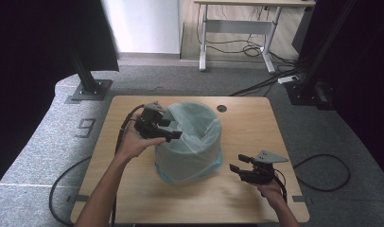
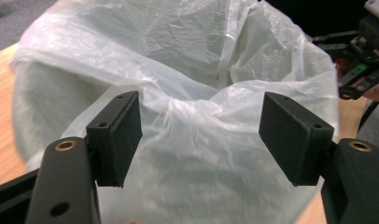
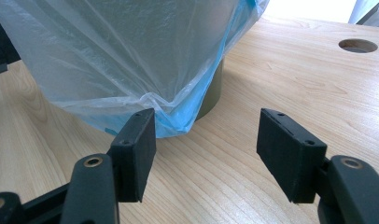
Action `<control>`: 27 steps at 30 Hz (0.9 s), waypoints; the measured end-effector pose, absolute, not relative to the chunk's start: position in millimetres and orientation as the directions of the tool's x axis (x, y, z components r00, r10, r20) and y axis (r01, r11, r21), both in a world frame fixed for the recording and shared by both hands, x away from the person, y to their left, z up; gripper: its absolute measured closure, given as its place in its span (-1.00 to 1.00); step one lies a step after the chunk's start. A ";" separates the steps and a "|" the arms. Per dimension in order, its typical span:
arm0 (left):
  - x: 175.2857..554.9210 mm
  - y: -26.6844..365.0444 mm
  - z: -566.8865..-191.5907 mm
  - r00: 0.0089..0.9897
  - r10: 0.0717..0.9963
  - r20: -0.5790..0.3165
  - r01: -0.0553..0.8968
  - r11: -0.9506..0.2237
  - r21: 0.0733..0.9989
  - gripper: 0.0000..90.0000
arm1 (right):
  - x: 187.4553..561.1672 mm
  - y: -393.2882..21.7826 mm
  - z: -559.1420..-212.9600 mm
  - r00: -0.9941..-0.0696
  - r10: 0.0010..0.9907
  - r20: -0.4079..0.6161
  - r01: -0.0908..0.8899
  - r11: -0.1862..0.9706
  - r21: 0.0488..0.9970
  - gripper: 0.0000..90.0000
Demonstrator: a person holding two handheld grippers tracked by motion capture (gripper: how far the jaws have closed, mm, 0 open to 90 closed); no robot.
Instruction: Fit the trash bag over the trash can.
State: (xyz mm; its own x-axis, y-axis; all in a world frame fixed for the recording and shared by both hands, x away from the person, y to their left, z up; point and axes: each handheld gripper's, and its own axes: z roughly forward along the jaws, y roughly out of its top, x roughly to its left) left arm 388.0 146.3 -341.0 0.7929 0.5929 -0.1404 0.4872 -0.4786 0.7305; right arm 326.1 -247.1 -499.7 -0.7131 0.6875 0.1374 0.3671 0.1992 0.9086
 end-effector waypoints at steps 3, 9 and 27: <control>381.2 154.3 -342.3 0.789 0.599 -0.137 0.483 -0.468 0.740 -0.34 | 325.9 -247.3 -500.1 -0.713 0.688 0.135 0.367 0.203 0.908 -0.19; 366.8 170.4 -343.7 0.783 0.605 -0.142 0.471 -0.430 0.770 -0.34 | 325.3 -248.0 -501.8 -0.709 0.692 0.135 0.371 0.204 0.906 -0.19; 329.6 235.1 -384.9 0.737 0.640 -0.219 0.510 -0.314 0.801 -0.37 | 323.4 -244.2 -510.4 -0.702 0.699 0.134 0.383 0.212 0.899 -0.19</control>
